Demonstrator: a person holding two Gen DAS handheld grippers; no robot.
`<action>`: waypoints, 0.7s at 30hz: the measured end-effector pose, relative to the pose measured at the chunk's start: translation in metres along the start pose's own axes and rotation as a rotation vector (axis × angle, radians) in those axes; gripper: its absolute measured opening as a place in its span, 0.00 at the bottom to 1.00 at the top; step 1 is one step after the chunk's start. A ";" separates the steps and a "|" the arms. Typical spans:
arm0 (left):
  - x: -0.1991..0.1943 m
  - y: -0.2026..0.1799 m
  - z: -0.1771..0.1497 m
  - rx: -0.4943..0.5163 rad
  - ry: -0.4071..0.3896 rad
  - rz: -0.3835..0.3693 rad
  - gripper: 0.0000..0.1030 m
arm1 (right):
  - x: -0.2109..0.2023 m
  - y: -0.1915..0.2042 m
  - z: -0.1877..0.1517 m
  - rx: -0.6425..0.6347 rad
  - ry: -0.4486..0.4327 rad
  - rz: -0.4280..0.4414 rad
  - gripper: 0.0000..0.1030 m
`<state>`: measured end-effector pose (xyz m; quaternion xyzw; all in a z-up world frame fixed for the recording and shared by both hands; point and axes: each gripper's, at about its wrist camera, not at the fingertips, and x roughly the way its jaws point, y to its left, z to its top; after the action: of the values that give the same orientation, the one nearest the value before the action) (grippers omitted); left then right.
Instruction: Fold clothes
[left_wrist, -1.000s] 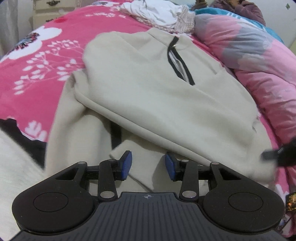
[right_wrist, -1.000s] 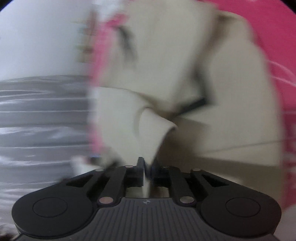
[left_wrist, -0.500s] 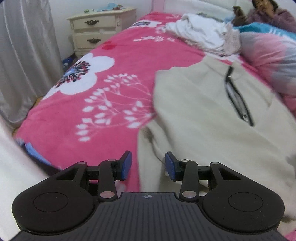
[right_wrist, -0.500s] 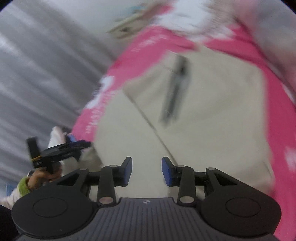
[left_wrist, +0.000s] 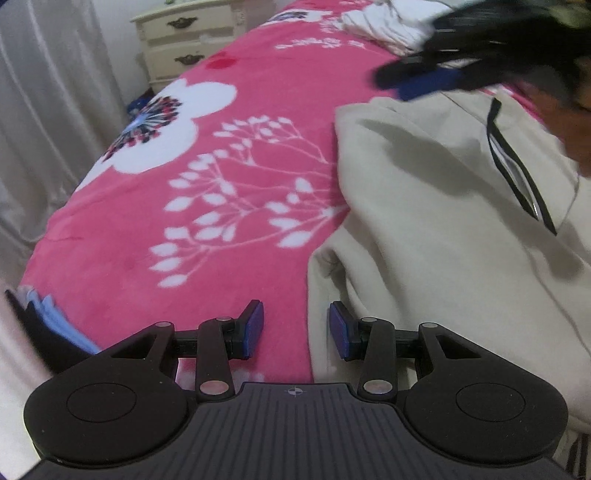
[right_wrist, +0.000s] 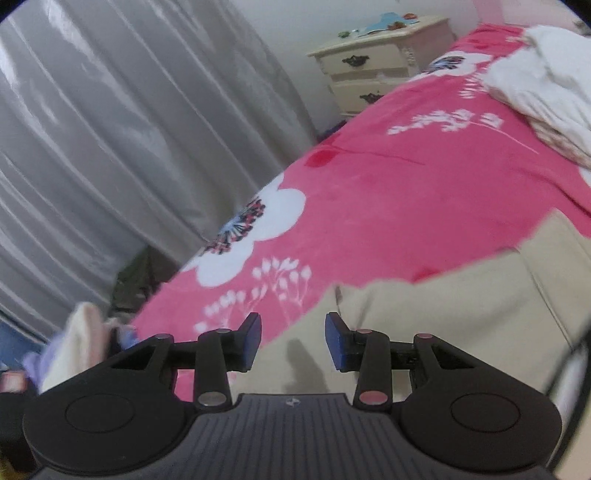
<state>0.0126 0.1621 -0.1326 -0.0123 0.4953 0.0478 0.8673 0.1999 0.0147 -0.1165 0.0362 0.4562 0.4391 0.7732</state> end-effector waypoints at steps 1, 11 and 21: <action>0.002 -0.001 0.001 0.005 -0.001 0.000 0.38 | 0.010 0.001 0.003 -0.020 0.014 -0.012 0.40; 0.003 -0.015 -0.010 0.098 -0.045 0.041 0.38 | 0.024 -0.012 0.000 -0.080 0.039 0.004 0.03; -0.023 0.017 -0.001 -0.058 -0.091 -0.078 0.38 | -0.046 -0.082 -0.028 0.191 -0.129 0.152 0.02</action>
<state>-0.0016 0.1769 -0.1132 -0.0545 0.4530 0.0288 0.8894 0.2236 -0.0779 -0.1391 0.1724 0.4410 0.4478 0.7585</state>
